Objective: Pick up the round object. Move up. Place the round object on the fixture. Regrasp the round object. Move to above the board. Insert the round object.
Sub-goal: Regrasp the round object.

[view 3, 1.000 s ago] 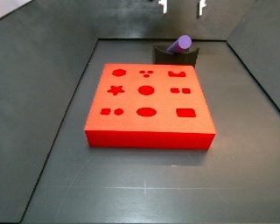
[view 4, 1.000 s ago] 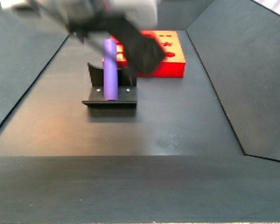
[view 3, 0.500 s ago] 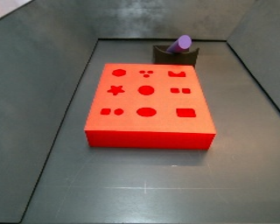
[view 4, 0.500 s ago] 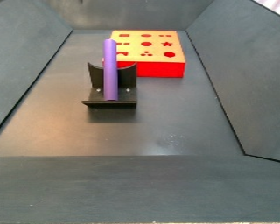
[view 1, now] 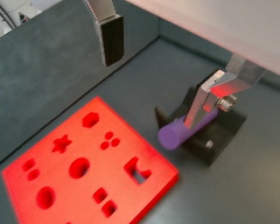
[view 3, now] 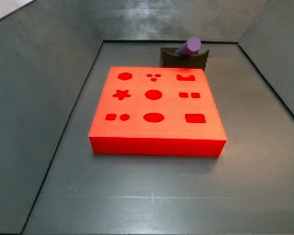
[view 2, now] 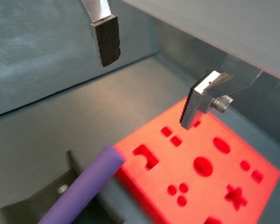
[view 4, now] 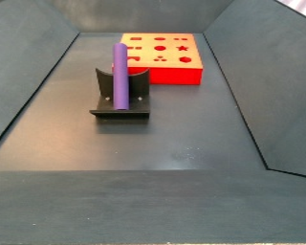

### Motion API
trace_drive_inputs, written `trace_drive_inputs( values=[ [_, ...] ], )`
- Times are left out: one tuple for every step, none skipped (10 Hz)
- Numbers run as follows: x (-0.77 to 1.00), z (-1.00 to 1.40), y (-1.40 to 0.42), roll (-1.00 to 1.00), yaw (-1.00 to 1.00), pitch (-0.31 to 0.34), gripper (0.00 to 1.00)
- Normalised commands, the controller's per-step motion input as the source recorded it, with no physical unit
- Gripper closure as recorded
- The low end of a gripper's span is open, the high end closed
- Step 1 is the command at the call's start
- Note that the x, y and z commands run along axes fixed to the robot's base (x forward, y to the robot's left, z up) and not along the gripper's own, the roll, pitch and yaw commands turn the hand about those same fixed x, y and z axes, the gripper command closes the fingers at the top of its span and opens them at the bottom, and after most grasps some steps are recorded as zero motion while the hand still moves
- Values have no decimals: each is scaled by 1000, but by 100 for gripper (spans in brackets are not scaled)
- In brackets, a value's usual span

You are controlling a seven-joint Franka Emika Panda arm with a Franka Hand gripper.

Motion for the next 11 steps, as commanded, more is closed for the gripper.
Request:
trace_drive_inputs(
  values=[
    [-17,10,-19,1000,9,8,0],
    [-6,9,-24,1000,10,4,0],
    [1,8,-16,1000,12,1,0],
    [2,8,-18,1000,13,3,0],
    [2,6,-19,1000,14,8,0],
    [8,7,-17,1000,16,15,0],
    [18,4,-18,1000,17,23,0],
    [34,-2,-26,1000,21,35,0],
    [46,-2,-28,1000,23,47,0],
    [63,-1,-30,1000,30,68,0],
    [72,4,-35,1000,38,88,0]
  ],
)
